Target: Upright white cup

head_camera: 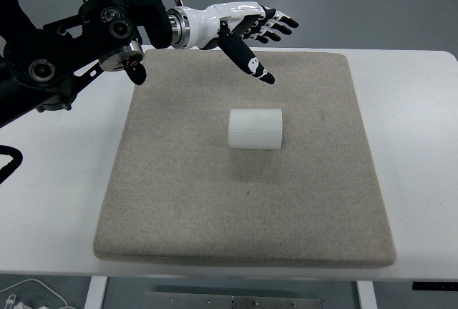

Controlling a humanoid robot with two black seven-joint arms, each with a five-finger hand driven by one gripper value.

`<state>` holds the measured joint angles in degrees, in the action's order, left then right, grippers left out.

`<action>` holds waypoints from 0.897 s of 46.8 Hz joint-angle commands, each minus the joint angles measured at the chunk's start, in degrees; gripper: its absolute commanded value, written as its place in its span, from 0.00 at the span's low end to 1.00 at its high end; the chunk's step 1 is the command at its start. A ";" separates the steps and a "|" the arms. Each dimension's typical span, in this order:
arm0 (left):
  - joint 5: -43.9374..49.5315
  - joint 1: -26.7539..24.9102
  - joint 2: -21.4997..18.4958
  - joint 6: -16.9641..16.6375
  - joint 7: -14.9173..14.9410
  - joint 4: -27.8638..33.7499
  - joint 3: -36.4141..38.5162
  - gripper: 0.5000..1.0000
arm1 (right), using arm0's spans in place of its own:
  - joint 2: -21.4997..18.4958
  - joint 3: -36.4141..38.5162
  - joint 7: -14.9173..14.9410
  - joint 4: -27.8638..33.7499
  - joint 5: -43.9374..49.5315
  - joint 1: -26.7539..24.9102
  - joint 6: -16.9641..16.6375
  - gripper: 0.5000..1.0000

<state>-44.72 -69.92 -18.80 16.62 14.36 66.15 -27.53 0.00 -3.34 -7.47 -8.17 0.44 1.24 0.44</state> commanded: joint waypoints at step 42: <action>-0.02 -9.36 5.97 3.60 7.26 -4.01 16.63 0.97 | 0.00 0.00 0.00 0.00 0.00 -0.01 0.00 0.86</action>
<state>-44.64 -79.11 -12.90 20.36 21.66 62.21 -11.88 0.00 -3.34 -7.46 -8.17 0.44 1.23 0.44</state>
